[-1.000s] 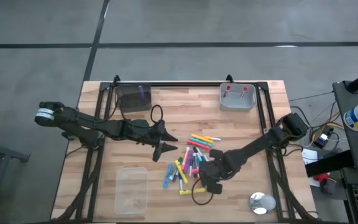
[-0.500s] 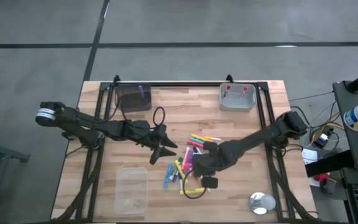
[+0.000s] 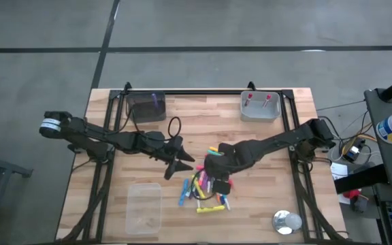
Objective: Pick & Place Markers
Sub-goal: Put the pink highlighter pen into the black bin
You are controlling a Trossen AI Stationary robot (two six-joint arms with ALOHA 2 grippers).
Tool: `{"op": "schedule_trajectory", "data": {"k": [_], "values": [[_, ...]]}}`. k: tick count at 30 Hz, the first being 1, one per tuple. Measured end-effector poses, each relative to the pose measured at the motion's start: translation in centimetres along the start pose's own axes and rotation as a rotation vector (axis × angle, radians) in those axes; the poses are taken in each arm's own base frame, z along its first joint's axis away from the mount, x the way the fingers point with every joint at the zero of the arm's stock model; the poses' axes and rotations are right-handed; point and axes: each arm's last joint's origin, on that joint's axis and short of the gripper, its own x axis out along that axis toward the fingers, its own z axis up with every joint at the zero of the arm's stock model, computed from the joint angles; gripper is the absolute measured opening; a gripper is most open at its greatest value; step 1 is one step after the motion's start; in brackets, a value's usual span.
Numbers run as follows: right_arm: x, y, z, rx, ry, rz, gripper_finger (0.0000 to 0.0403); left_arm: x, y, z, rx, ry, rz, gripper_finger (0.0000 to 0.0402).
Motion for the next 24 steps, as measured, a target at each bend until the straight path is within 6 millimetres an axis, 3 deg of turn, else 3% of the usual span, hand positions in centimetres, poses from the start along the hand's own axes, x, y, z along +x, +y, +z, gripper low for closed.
{"op": "schedule_trajectory", "data": {"k": [24], "values": [[-1.7,-0.3,1.8,-0.019,-0.087,0.037,0.0073,0.5,0.2,0.0,0.006,-0.027,0.016,0.0183]]}}
